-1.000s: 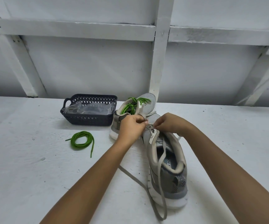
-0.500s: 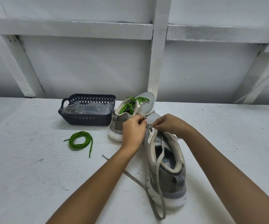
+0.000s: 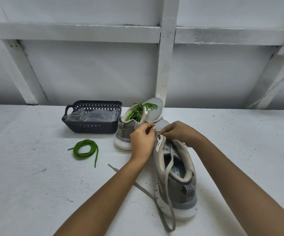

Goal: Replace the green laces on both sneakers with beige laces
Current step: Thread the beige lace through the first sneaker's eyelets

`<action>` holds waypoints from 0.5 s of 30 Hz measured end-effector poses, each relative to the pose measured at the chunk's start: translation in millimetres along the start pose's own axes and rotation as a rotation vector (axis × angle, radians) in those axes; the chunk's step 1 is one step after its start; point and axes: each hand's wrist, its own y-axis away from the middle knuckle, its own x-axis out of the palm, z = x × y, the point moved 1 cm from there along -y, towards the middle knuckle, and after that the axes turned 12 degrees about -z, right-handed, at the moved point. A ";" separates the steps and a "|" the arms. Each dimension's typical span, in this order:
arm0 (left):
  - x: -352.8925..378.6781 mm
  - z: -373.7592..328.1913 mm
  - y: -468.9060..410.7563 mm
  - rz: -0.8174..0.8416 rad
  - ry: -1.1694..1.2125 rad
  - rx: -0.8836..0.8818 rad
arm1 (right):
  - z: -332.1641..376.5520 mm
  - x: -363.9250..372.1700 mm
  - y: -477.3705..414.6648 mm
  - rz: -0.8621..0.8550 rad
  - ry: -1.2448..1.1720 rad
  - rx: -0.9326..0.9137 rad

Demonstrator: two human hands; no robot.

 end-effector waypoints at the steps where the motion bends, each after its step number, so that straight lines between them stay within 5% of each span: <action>1: -0.1 0.4 -0.3 0.006 -0.002 -0.004 | -0.2 0.1 -0.1 0.000 -0.001 -0.003; 15: -5.9 -1.8 2.8 0.025 -0.046 -0.032 | -5.5 4.0 -1.5 -0.025 -0.074 0.025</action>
